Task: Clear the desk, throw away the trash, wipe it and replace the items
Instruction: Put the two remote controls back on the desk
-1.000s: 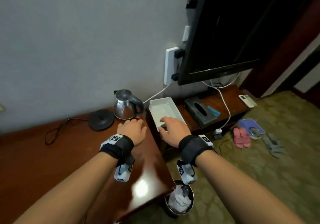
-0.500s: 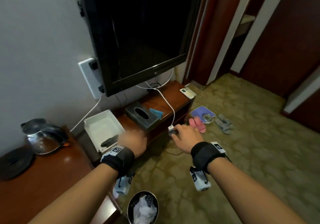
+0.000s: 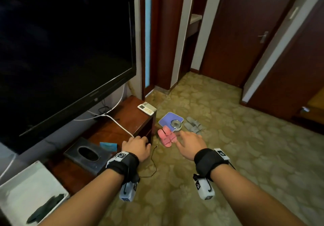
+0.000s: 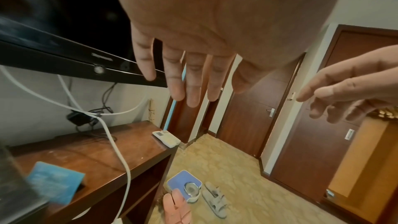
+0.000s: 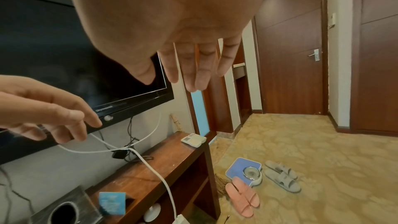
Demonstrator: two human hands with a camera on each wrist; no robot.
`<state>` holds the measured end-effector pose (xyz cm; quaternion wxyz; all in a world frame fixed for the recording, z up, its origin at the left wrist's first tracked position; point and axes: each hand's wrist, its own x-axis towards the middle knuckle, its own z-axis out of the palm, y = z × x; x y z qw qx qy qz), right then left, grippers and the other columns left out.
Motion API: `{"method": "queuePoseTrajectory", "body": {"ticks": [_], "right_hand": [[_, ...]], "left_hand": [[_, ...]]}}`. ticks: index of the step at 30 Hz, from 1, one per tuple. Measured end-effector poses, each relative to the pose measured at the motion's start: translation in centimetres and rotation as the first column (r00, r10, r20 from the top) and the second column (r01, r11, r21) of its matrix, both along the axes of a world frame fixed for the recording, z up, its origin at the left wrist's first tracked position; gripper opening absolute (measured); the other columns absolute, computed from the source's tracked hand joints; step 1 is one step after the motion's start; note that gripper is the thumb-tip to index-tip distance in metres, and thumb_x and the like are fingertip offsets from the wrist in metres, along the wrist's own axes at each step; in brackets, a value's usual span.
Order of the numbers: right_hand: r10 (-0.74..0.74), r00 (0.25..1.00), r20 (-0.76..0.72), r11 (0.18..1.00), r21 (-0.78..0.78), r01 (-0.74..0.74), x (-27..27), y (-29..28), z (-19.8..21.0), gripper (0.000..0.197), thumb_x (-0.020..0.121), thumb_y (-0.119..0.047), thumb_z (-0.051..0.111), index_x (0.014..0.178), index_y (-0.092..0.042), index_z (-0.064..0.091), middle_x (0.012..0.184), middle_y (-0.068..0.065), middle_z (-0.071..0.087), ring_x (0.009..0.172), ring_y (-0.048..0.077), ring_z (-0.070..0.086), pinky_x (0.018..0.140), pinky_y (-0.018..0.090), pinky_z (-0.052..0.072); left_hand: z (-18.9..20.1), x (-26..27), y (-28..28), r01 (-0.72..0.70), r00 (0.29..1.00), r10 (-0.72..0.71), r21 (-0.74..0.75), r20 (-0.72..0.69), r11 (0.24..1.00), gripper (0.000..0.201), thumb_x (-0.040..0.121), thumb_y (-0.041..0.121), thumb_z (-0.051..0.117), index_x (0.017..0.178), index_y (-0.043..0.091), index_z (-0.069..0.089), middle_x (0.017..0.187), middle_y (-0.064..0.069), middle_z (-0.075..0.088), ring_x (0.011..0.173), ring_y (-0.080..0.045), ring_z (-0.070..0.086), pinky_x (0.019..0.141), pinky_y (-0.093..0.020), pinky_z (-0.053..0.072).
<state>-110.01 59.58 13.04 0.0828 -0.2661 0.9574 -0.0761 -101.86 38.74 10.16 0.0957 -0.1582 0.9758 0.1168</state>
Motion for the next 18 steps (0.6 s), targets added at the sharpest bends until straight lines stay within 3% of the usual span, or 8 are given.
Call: {"method": "queuePoseTrajectory", "body": {"ticks": [7,12,18], "right_hand": [[0.090,0.996,-0.003,0.995,0.034,-0.090,-15.5,-0.2,-1.4,0.037,0.094,-0.047,0.040,0.121,-0.025,0.054,0.118,0.001,0.064,0.112,0.027,0.056,0.091,0.040,0.042],[0.219,0.974,0.053,0.974,0.044,-0.221,-24.6,-3.4,-1.7,0.041,0.095,-0.048,0.041,0.126,-0.023,0.051,0.125,0.003,0.061,0.114,0.029,0.057,0.098,0.046,0.042],[0.346,0.932,0.109,0.934,0.053,-0.353,-32.7,-9.2,-4.0,0.038,0.096,-0.045,0.044,0.127,-0.023,0.051,0.123,0.003,0.061,0.110,0.029,0.058,0.092,0.041,0.045]], "left_hand": [[-2.5,-12.9,0.7,-0.149,0.989,0.149,0.066,0.004,0.987,0.040,0.094,0.050,0.038,0.124,0.031,0.056,0.126,0.001,0.058,0.120,-0.024,0.051,0.099,-0.042,0.041],[-3.3,-19.4,-0.1,-0.306,0.952,0.303,0.146,0.041,0.941,0.038,0.094,0.050,0.040,0.123,0.032,0.057,0.128,0.000,0.058,0.119,-0.023,0.053,0.098,-0.041,0.044],[-5.5,-25.6,-3.7,-0.435,0.900,0.426,0.192,0.088,0.880,0.036,0.093,0.050,0.042,0.121,0.033,0.057,0.123,0.001,0.059,0.113,-0.022,0.057,0.093,-0.038,0.047]]}}
